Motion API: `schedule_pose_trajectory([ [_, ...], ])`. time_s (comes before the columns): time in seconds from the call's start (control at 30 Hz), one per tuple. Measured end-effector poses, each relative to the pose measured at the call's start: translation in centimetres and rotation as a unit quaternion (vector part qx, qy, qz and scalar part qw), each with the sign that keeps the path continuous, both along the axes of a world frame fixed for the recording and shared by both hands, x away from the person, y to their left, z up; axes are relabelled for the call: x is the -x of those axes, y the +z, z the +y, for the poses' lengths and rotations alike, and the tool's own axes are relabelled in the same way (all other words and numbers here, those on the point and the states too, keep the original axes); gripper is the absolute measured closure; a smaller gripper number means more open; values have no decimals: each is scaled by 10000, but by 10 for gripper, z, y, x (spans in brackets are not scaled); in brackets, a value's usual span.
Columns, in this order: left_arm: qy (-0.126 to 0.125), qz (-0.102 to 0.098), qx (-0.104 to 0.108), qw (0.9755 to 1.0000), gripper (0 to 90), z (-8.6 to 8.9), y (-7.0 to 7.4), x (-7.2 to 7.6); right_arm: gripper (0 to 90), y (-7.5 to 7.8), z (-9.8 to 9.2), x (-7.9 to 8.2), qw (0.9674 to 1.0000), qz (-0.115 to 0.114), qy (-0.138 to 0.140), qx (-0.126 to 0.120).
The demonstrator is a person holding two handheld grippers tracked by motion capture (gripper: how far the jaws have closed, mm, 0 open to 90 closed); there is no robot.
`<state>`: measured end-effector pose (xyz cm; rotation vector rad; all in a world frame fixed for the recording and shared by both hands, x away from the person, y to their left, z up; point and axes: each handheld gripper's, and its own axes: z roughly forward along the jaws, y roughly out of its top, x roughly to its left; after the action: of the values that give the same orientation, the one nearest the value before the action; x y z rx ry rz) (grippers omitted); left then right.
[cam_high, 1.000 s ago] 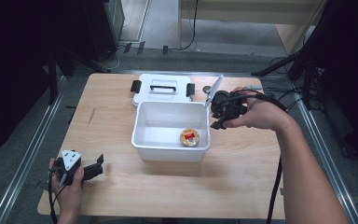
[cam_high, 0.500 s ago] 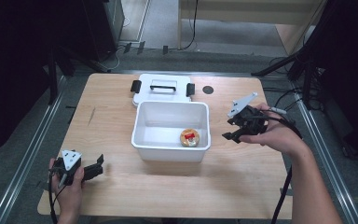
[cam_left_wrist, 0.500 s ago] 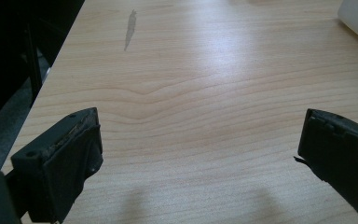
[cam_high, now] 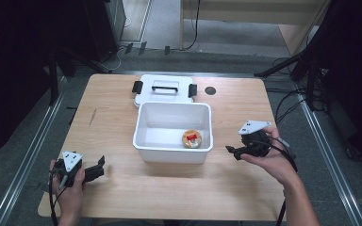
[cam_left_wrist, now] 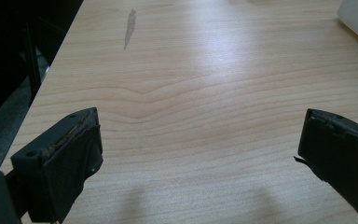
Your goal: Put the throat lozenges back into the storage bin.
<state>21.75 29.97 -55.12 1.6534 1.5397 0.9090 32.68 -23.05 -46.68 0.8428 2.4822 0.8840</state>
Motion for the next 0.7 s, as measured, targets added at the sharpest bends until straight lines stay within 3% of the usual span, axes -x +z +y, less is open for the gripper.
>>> schedule_pose_trajectory([
  [0.2, 3, 0, 0, 10000, 1, 0, 0, 0, 207, -24, -11, 14, 9975, -283, -517, -399],
  [0.33, 6, 3, -2, 10000, 1, 0, 0, 0, 179, -41, -24, 22, 9918, -439, -949, -741],
  [0.53, 15, 2, 1, 10000, 2, 0, 0, 0, 86, -65, -42, 33, 9807, -670, -1468, -1104],
  [0.6, 16, 1, 4, 10000, 1, 0, 0, 0, 69, -72, -48, 38, 9723, -876, -1771, -1252],
  [0.7, 14, 4, 3, 10000, 1, 0, 0, 0, 64, -78, -53, 42, 9660, -932, -1992, -1357],
])
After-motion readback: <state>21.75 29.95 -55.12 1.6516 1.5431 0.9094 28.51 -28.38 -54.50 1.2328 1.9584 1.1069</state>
